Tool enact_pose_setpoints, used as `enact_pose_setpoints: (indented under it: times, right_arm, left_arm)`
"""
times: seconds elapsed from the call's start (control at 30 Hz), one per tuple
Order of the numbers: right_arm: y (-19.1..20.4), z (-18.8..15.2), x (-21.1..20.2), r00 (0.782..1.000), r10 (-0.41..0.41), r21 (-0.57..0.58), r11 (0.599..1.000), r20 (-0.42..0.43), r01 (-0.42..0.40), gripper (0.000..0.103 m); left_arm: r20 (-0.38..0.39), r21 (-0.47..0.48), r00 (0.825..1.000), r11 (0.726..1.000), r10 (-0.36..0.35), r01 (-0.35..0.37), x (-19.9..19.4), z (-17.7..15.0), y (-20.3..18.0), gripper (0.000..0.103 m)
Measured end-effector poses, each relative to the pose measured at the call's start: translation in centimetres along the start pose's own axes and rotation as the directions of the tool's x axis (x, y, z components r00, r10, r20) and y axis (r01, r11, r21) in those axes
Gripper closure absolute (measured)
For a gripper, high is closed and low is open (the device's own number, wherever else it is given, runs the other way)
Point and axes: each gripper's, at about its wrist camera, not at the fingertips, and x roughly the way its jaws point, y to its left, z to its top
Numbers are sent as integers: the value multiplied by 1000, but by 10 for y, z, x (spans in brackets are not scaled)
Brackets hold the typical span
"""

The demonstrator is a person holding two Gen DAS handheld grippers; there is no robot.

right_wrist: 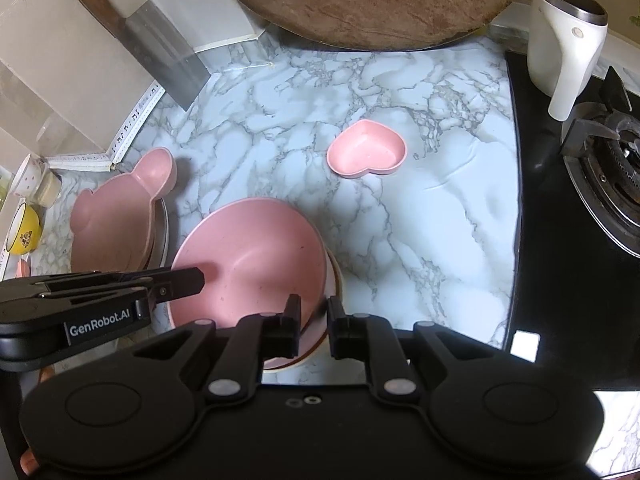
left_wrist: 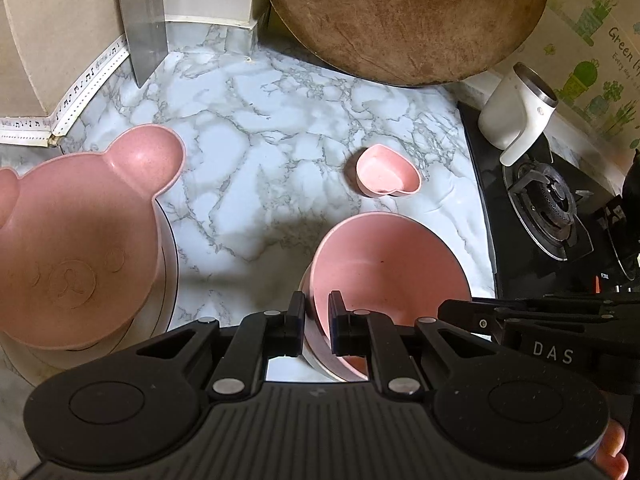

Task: Organize plates and bowls
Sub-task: 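Lower the pink bowl with both tools into the cream bowl, then open both tools and lift them off the pink bowl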

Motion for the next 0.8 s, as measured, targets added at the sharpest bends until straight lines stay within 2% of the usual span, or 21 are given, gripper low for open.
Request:
enact_pose_setpoints:
  times: [0.23,0.37,0.8]
  right_arm:
    - [-1,-1,1,1000,5,0,1000,2,-5,88]
    - [-3,1,1,1000,22,17,1000,-3,-22,83]
    - [-18,18,-23,997,14,20,1000,82,-15,73]
  left_arm:
    - [6,-1,1000,1000,-6,6,4,-2,3,92]
    - [-2,-8,1000,1000,-16,16,4,-2,3,92]
    - [47,44,998,998,-48,46,-20,12,4,92]
